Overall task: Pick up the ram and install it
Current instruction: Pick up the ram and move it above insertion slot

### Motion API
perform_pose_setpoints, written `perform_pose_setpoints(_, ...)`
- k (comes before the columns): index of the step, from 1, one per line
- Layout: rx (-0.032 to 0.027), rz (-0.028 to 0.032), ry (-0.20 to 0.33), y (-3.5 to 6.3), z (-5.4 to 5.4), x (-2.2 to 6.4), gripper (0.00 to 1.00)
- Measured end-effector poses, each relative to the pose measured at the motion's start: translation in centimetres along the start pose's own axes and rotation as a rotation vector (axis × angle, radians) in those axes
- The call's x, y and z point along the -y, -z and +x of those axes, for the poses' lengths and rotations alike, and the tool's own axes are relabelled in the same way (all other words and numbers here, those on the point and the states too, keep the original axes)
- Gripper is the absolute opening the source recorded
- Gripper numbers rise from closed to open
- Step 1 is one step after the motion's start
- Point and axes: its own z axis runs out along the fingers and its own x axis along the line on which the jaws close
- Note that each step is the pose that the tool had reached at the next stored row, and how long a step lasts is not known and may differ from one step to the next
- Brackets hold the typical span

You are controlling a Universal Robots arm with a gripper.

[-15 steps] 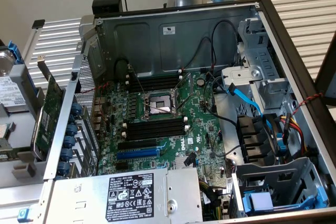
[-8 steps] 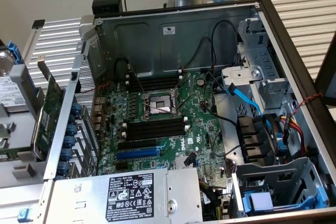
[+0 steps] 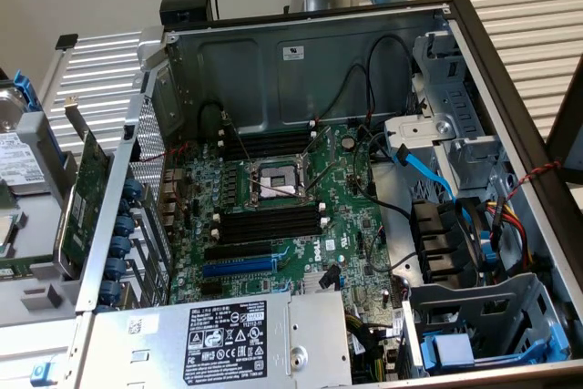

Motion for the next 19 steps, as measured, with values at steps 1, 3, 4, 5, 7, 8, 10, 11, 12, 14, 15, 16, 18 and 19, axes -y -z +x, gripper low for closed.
perform_pose_setpoints(1,0.0000,0.0000,0.000,0.36,0.0,0.36,0.13)
perform_pose_setpoints(3,0.0003,-0.0001,0.000,0.99,-0.1,1.22,0.13)
perform_pose_setpoints(4,0.0007,-0.0001,0.000,1.25,-0.1,1.66,0.13)
perform_pose_setpoints(5,0.0012,-0.0002,0.000,1.50,-0.1,2.11,0.13)
perform_pose_setpoints(7,0.0027,-0.0002,0.000,1.92,-0.1,3.02,0.13)
perform_pose_setpoints(8,0.0036,-0.0003,0.000,2.10,-0.1,3.48,0.13)
perform_pose_setpoints(10,0.0052,-0.0005,0.000,2.41,-0.1,4.38,0.13)
perform_pose_setpoints(11,0.0059,-0.0005,0.000,2.53,-0.2,4.83,0.13)
perform_pose_setpoints(12,0.0064,-0.0005,0.000,2.63,-0.2,5.29,0.13)
perform_pose_setpoints(14,0.0070,-0.0006,0.000,2.80,-0.2,6.20,0.13)
perform_pose_setpoints(15,0.0073,-0.0006,0.000,2.90,-0.2,6.65,0.13)
perform_pose_setpoints(16,0.0074,-0.0006,0.000,3.05,-0.2,7.12,0.13)
perform_pose_setpoints(18,0.0075,-0.0006,0.000,3.71,-0.3,8.03,0.13)
perform_pose_setpoints(19,0.0074,-0.0007,0.000,4.09,-0.3,8.44,0.13)
